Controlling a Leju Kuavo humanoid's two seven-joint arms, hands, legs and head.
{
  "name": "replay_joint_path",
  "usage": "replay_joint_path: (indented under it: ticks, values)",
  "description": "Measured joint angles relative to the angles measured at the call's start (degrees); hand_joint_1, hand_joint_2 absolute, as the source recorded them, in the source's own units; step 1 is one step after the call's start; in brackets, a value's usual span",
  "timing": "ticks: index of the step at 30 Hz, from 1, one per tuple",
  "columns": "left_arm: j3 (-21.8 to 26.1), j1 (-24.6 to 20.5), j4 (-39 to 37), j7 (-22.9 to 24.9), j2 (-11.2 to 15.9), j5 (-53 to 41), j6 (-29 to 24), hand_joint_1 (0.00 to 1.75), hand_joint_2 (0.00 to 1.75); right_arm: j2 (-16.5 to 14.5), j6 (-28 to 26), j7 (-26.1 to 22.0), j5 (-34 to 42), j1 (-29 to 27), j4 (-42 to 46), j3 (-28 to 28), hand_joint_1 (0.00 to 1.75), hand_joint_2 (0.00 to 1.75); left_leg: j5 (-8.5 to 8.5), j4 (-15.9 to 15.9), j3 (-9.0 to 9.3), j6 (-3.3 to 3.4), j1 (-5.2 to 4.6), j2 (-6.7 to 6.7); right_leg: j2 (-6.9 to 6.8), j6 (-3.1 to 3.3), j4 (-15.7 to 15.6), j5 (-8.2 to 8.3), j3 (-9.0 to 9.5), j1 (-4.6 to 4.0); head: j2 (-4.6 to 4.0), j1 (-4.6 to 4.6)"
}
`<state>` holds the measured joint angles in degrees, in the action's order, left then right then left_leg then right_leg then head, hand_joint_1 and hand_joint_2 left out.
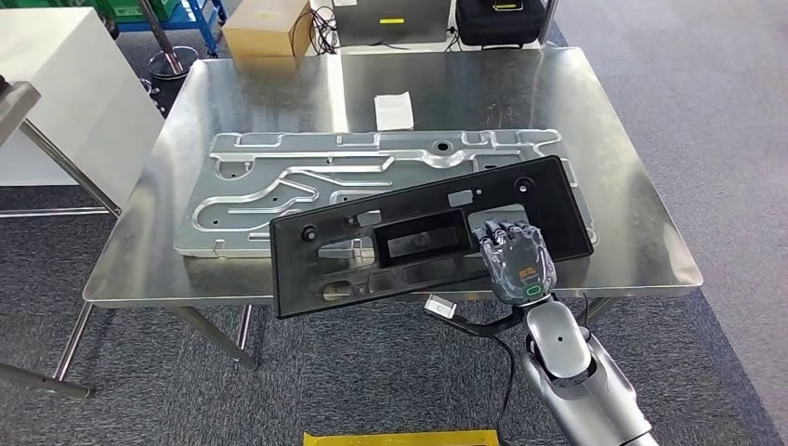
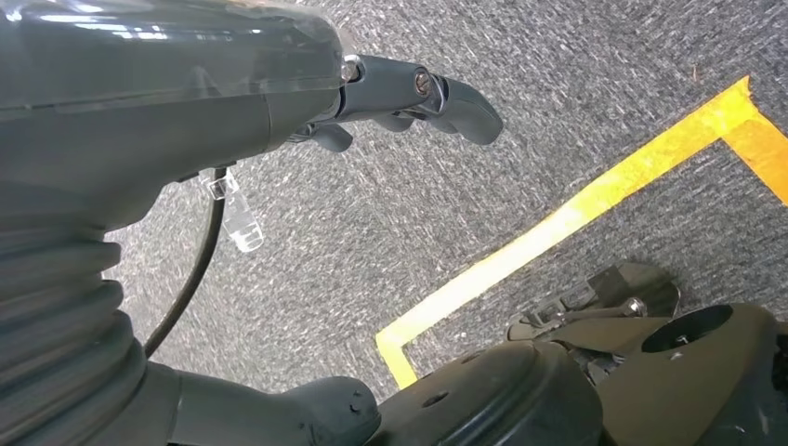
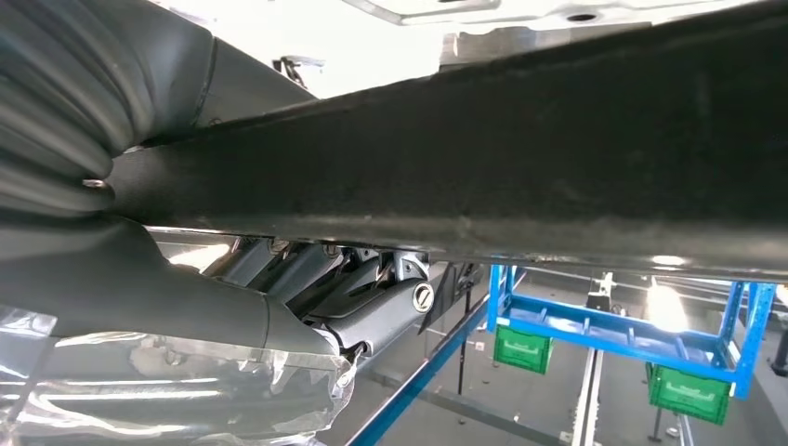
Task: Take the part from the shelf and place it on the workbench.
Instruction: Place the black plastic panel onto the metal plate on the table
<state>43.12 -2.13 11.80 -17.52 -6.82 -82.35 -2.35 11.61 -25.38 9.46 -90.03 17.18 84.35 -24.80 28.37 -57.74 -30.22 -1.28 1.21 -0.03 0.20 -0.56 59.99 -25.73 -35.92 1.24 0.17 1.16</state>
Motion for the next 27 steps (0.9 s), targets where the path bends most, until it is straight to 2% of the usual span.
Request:
replay_joint_path:
  ticks: [10, 14, 16, 18, 20, 21, 22, 23, 25, 26, 27]
  values:
    - [0.0, 0.0, 0.0, 0.15, 0.0, -0.03, 0.11, 0.0, 1.75, -0.36, 0.03, 0.0, 0.0, -0.7, -0.9, -0.34, 1.75, 1.75, 0.13, -0.38, -0.09, 0.0, -0.2, 0.0, -0.03, -0.15, -0.13, 0.1, 0.09, 0.14, 0.01, -0.01]
    - [0.02, -0.01, 0.0, 0.16, 0.04, -0.05, 0.34, 0.0, 1.75, -0.78, 0.07, -0.02, 0.0, -0.75, -1.17, -0.39, 1.75, 1.75, 0.31, -0.69, -0.45, 1.05, -0.41, 0.03, -0.12, -0.77, -0.62, 0.44, 0.23, 0.55, 0.01, -0.13]
    - [0.02, -0.03, 0.0, 0.17, 0.03, -0.09, 0.53, 0.0, 1.75, -0.97, 0.12, -0.07, 0.0, -0.79, -1.28, -0.4, 1.75, 1.75, -0.5, 1.01, 0.61, 1.6, 0.0, 0.17, -0.19, -1.13, -0.9, 0.47, 0.59, 0.32, 0.01, -0.06]
    - [0.02, -0.05, 0.0, 0.18, 0.0, -0.21, 0.74, 0.0, 1.75, -1.08, 0.19, -0.11, 0.0, -0.73, -1.47, -0.44, 1.75, 1.75, -1.47, 2.93, 1.92, 2.0, 0.51, 0.42, -0.22, -1.46, 1.7, -1.0, -0.44, 0.15, 0.01, 0.14]
    - [0.02, -0.07, 0.0, 0.2, -0.04, -0.37, 0.86, 0.0, 1.75, -1.14, 0.25, -0.11, 0.0, -0.79, -1.78, -0.56, 1.75, 1.75, -1.58, 3.33, 2.25, 2.09, 0.56, 0.56, -0.18, -1.9, 8.46, -3.88, -4.01, 0.39, 0.01, 0.26]
    - [0.03, -0.06, 0.0, 0.22, -0.06, -0.41, 0.87, 0.0, 1.75, -1.17, 0.26, -0.11, 0.0, -0.92, -1.96, -0.64, 1.75, 1.75, -1.43, 3.28, 2.32, 2.0, 0.61, 0.56, -0.19, -2.19, 11.35, -4.62, -5.75, 0.59, 0.01, 0.25]
    - [0.03, -0.04, 0.0, 0.24, -0.08, -0.43, 0.89, 0.0, 1.75, -1.18, 0.27, -0.12, 0.0, -1.09, -2.19, -0.73, 1.75, 1.75, -1.18, 3.15, 2.45, 1.81, 0.72, 0.52, -0.2, -2.5, 12.74, -4.38, -6.83, 0.85, 0.01, 0.24]
    - [0.04, -0.02, 0.0, 0.26, -0.08, -0.43, 0.89, 0.0, 1.75, -1.18, 0.28, -0.13, 0.0, -1.22, -2.41, -0.78, 1.75, 1.75, -0.82, 2.93, 2.64, 1.49, 0.92, 0.45, -0.24, -2.82, 11.71, -2.93, -6.67, 1.12, 0.01, 0.23]
    - [0.04, 0.0, 0.0, 0.3, -0.05, -0.43, 0.89, 0.0, 1.75, -1.19, 0.29, -0.13, 0.0, -1.31, -2.74, -0.82, 1.75, 1.75, 0.29, 2.14, 3.03, 0.52, 1.41, 0.32, -0.48, -3.53, 5.06, 0.97, -3.75, 1.62, 0.0, 0.27]
    - [0.04, -0.06, 0.0, 0.33, 0.01, -0.43, 0.89, 0.0, 1.75, -1.23, 0.3, -0.12, 0.0, -1.28, -2.83, -0.85, 1.75, 1.75, 0.97, 1.56, 3.08, -0.06, 1.43, 0.3, -0.49, -3.53, 2.09, 1.93, -2.31, 1.63, 0.0, 0.41]
    - [0.04, -0.1, 0.0, 0.34, 0.08, -0.43, 0.88, 0.0, 1.75, -1.29, 0.31, -0.12, 0.0, -1.27, -2.92, -0.89, 1.75, 1.75, 1.51, 1.2, 3.07, -0.55, 1.38, 0.29, -0.47, -3.11, 0.38, 2.06, -1.43, 1.58, 0.0, 0.48]
